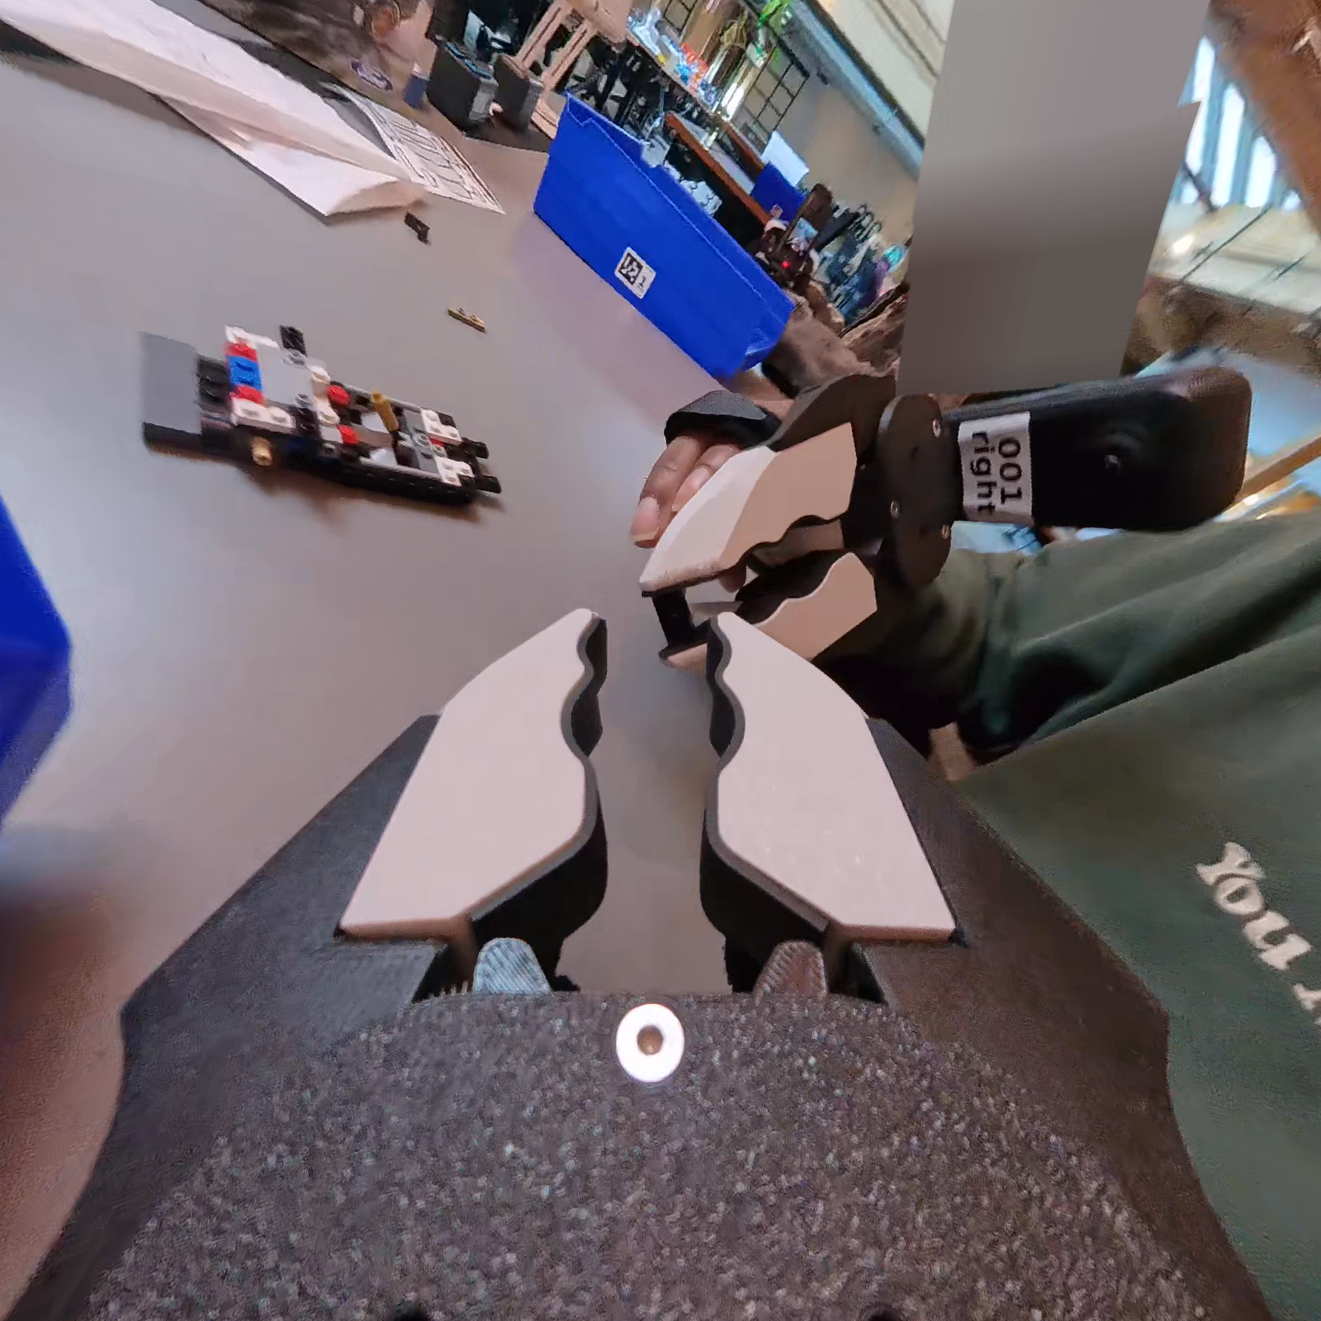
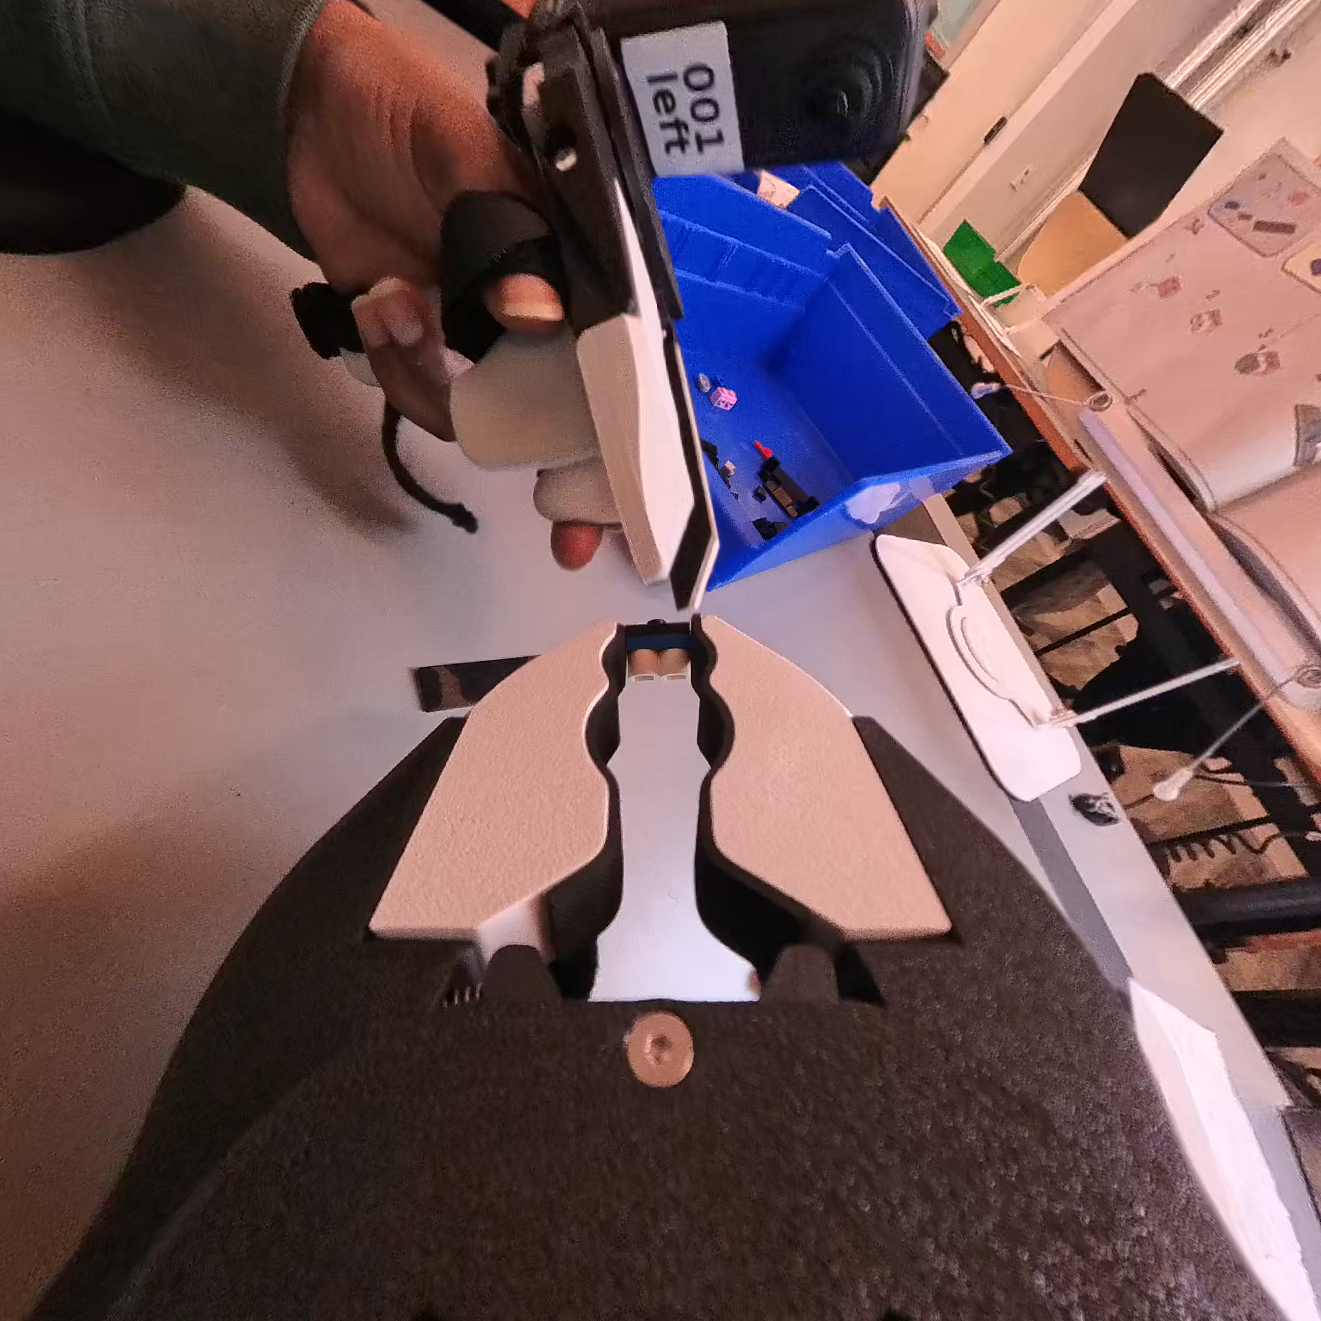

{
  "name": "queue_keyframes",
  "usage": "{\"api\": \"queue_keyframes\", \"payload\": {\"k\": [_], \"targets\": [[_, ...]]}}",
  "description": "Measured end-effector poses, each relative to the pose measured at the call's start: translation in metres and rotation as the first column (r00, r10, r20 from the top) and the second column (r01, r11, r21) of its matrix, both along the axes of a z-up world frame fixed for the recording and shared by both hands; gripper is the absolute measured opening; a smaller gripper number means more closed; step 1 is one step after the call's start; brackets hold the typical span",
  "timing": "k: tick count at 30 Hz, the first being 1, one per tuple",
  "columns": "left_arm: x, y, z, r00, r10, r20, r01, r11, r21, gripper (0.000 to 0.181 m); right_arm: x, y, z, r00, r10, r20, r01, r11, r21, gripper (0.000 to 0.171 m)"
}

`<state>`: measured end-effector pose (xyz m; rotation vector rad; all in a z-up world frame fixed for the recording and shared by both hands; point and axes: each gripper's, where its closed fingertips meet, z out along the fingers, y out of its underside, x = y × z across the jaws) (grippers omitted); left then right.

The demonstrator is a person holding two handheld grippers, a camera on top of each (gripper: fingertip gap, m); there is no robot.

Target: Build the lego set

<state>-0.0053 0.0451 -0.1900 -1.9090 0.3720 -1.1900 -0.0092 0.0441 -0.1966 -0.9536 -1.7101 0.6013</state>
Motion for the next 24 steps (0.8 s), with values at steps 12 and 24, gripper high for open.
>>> {"api": "queue_keyframes", "payload": {"k": [12,24], "targets": [[0.013,-0.01,-0.001,0.988,-0.089,0.125,0.1,0.991,-0.091,0.008,-0.003,-0.011,0.003,0.999,0.03,-0.013,-0.029,0.997,0.076,0.017],[0.013,-0.016,0.012,0.952,-0.13,0.276,0.167,0.979,-0.117,0.008,0.0,-0.016,0.016,0.996,0.061,-0.068,-0.054,0.994,0.095,0.017]]}}
